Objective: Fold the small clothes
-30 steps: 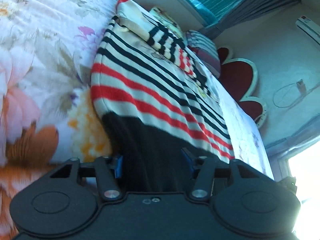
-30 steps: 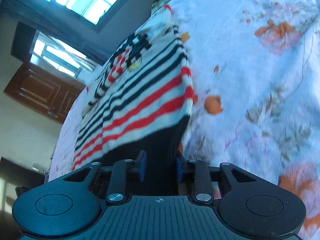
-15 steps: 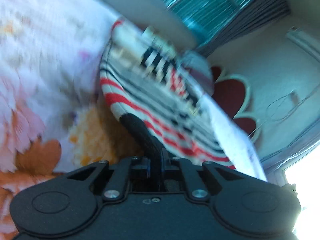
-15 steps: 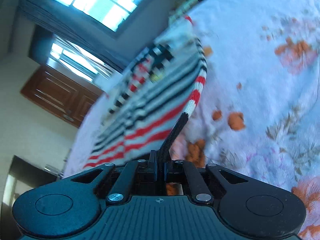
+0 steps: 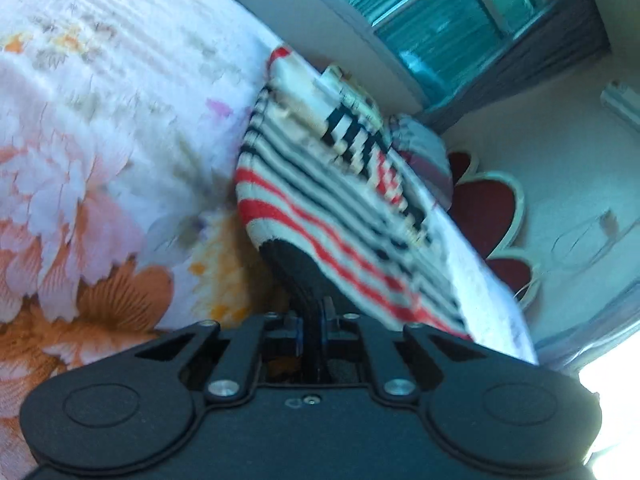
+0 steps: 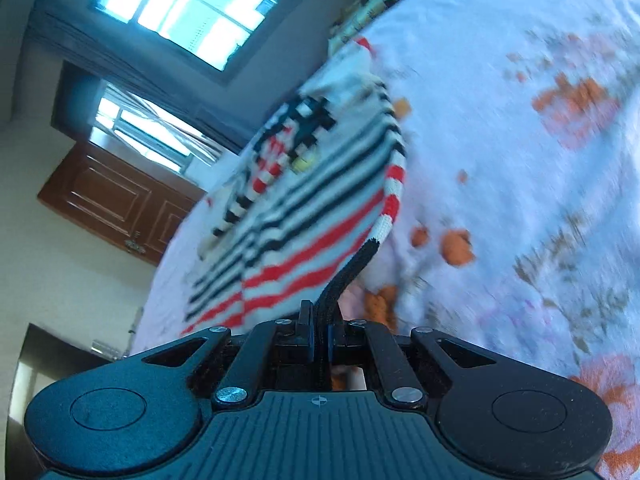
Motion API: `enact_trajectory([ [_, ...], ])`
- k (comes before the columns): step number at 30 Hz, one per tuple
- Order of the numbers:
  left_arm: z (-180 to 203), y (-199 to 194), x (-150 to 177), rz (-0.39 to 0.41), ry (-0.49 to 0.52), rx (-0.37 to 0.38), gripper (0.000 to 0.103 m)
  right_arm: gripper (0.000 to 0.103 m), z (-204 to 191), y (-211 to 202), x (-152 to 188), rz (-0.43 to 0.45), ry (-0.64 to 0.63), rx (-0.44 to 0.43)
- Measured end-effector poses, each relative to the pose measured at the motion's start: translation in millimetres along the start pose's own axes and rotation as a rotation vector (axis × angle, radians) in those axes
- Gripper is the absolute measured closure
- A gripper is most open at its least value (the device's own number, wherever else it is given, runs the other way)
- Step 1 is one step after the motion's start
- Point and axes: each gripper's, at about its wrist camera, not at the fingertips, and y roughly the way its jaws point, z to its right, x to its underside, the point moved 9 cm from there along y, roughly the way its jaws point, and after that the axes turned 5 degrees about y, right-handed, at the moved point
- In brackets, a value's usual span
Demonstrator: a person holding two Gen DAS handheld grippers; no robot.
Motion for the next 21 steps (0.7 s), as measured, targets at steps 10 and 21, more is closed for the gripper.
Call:
enact_trajectory([
  [10, 72, -3, -108, 0.122, 0.058, 0.062, 0.097, 0.098, -99, -2, -96, 0.035, -0.133, -0.064],
  [21, 66, 112, -226, 0.125, 0.057, -0.016, 0.097, 0.098, -106, 104, -253, 0.079, -0.004, -0.077],
])
